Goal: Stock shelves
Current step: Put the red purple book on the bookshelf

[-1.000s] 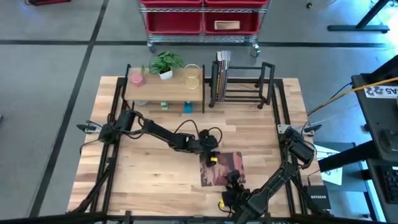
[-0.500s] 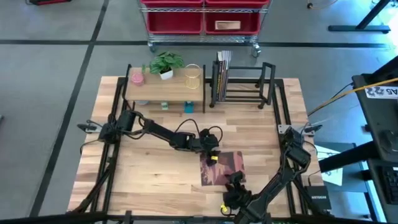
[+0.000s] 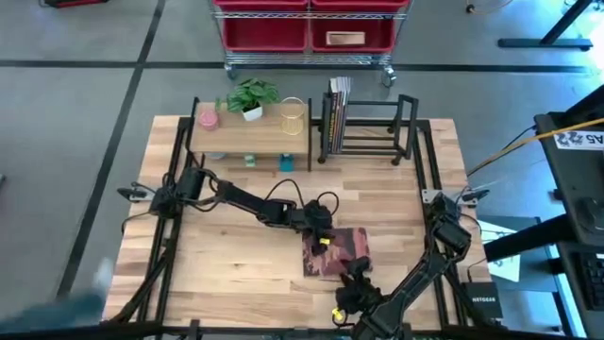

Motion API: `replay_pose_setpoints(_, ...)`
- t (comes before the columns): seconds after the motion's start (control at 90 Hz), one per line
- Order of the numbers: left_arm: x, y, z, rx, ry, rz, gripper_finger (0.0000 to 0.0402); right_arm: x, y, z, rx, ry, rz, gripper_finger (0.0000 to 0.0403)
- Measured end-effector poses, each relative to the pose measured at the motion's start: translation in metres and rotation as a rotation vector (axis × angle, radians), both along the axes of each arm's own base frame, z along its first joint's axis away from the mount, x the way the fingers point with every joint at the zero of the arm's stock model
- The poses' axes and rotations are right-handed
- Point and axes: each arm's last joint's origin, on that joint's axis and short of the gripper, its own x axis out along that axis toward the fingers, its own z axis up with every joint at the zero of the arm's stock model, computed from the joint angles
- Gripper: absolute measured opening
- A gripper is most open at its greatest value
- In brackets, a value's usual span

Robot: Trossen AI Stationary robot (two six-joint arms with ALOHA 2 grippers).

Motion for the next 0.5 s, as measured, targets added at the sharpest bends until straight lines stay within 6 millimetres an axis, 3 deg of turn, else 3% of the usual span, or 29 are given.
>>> replay_pose_setpoints(0.289,-0.002,-0.009,0.0,-0.011,0.011,-0.017,0.0153,0.0,0.002,0.004,0.027,-0.042,-0.033,0.0248)
replay_pose_setpoints(0.5,-0.003,-0.013,0.0,-0.05,0.012,-0.058,0.0153,0.005,0.011,-0.009,0.151,0.132,0.096,0.0248)
